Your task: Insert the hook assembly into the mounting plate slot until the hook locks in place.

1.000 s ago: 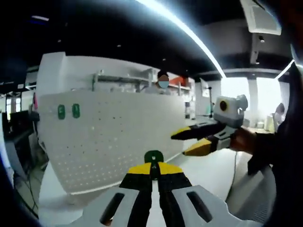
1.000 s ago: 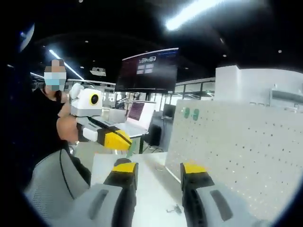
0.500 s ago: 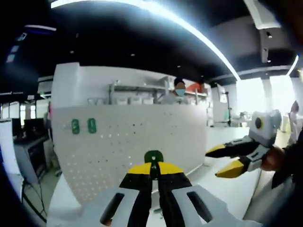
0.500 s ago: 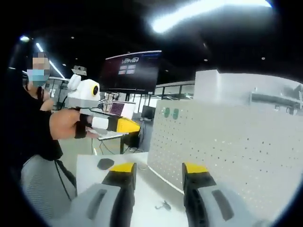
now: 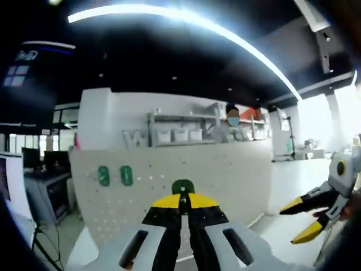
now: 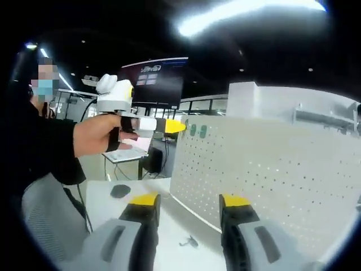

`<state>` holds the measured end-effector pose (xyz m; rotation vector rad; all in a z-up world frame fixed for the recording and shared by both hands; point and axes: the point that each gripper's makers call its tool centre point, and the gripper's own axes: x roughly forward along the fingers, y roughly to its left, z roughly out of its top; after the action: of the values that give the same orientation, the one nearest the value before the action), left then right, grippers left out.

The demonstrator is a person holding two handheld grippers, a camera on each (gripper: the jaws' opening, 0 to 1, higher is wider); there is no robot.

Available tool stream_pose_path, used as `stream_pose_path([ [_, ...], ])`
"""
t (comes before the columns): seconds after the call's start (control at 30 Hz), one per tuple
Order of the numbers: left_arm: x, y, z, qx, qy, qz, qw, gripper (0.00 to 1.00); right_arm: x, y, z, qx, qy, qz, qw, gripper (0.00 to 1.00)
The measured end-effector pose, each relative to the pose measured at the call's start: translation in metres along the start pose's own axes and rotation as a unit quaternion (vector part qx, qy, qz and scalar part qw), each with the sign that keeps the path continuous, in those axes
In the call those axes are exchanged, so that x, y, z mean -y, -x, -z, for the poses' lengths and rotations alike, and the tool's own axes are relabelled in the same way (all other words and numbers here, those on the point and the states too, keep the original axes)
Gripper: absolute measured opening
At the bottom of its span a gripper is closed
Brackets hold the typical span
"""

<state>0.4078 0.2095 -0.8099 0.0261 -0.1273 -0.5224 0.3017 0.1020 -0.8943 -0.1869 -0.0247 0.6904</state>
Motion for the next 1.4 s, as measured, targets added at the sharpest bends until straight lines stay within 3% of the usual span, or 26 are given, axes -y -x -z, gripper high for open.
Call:
stream_pose_path([
  [0.4, -0.025, -0.043, -0.014, 0.028, -0.020, -0.057, 0.9978, 0.03, 0.001, -0.003, 0.005, -0.006, -0.012, -0.001, 0.9999, 0.46],
  [0.63, -0.040, -0.071, -0.011, 0.027, -0.021, -0.084, 0.9959, 0.03, 0.002, -0.004, 0.007, -0.009, -0.015, -0.001, 0.9998, 0.48],
  [0.9, -0.047, -0.085, -0.002, 0.023, -0.011, -0.104, 0.9943, 0.02, 0.003, -0.006, 0.011, -0.014, -0.020, -0.002, 0.9997, 0.48],
  [1.4, -0.051, -0.106, 0.000, 0.025, -0.054, -0.130, 0.9898, 0.02, 0.000, -0.009, 0.014, -0.016, -0.033, -0.011, 0.9993, 0.48],
])
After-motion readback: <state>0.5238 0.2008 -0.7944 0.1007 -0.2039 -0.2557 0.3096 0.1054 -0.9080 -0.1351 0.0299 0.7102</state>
